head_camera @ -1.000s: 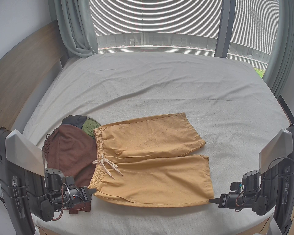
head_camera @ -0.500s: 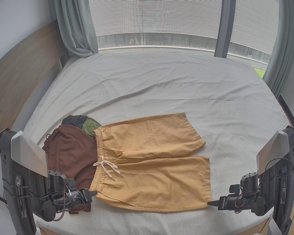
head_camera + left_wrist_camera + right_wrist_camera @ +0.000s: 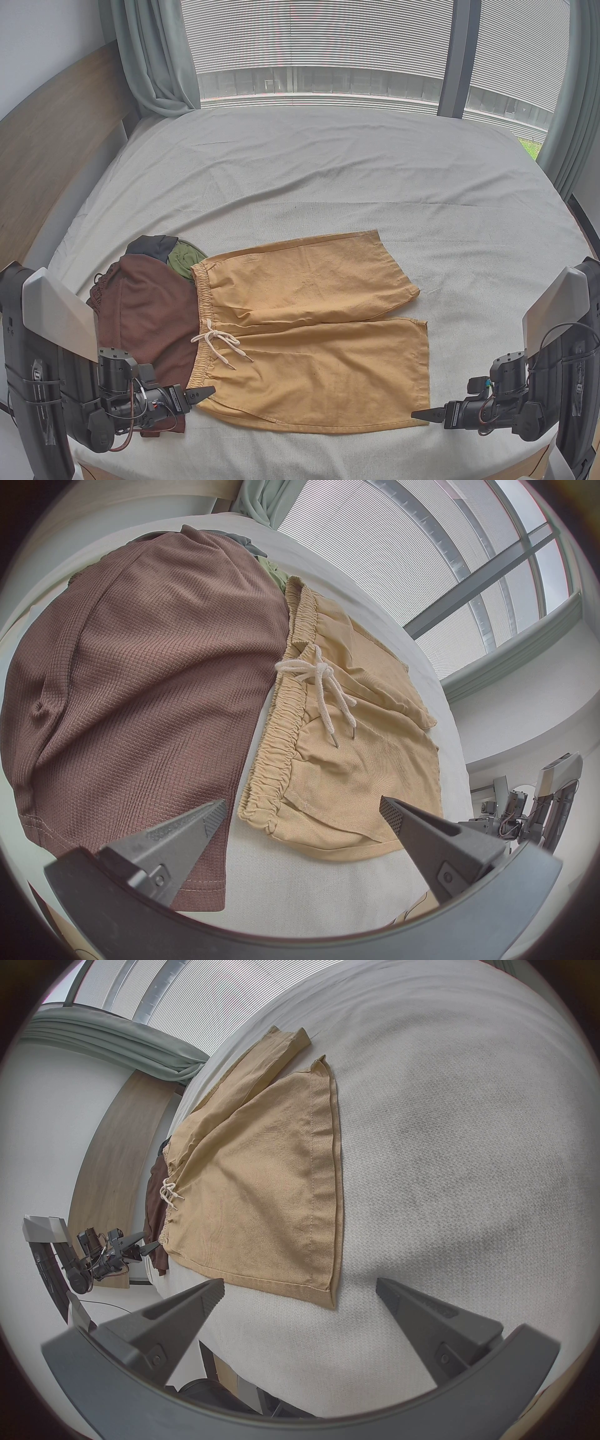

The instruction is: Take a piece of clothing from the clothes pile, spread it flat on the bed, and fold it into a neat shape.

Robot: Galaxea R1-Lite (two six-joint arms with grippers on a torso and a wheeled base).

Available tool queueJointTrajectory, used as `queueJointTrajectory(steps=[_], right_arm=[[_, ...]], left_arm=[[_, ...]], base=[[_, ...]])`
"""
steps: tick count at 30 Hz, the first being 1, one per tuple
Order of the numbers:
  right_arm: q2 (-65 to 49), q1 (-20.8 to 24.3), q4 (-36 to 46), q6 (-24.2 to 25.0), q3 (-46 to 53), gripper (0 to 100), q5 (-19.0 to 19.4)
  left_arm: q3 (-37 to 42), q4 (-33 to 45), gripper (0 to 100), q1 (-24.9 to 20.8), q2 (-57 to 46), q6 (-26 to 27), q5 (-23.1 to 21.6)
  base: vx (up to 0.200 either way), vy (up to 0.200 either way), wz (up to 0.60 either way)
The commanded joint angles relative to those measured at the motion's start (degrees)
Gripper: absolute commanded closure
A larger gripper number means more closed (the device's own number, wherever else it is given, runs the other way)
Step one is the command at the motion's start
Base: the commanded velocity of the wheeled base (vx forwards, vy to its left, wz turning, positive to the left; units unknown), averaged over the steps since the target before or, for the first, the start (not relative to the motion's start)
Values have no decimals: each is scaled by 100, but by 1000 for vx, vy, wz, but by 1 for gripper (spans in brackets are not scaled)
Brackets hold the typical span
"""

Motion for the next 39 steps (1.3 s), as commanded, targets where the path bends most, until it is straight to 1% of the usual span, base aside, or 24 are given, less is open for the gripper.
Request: queueJointTrajectory(steps=[1, 6, 7, 13, 14, 39], right_arm=[[14, 3, -4, 1, -6, 0, 5], [23, 12, -4, 1, -15, 0, 5], [23, 12, -4, 1, -15, 0, 5], [32, 3, -4, 1, -68, 0, 5], [32, 12, -4, 1, -77, 0, 5], [199, 153, -4, 1, -331, 0, 5]], left_arm=[[-9, 1, 0, -13, 51, -10, -21], [-89, -8, 0, -57, 183, -27, -21], [-212, -8, 0, -48, 288, -36, -21], [-220, -8, 0, -21, 359, -71, -21], [-256, -8, 100, -21, 359, -71, -21], [-300, -8, 100, -13, 491, -71, -21]], base=[[0, 0, 0], [0, 0, 0], [0, 0, 0], [0, 0, 0], [0, 0, 0], [0, 0, 0]])
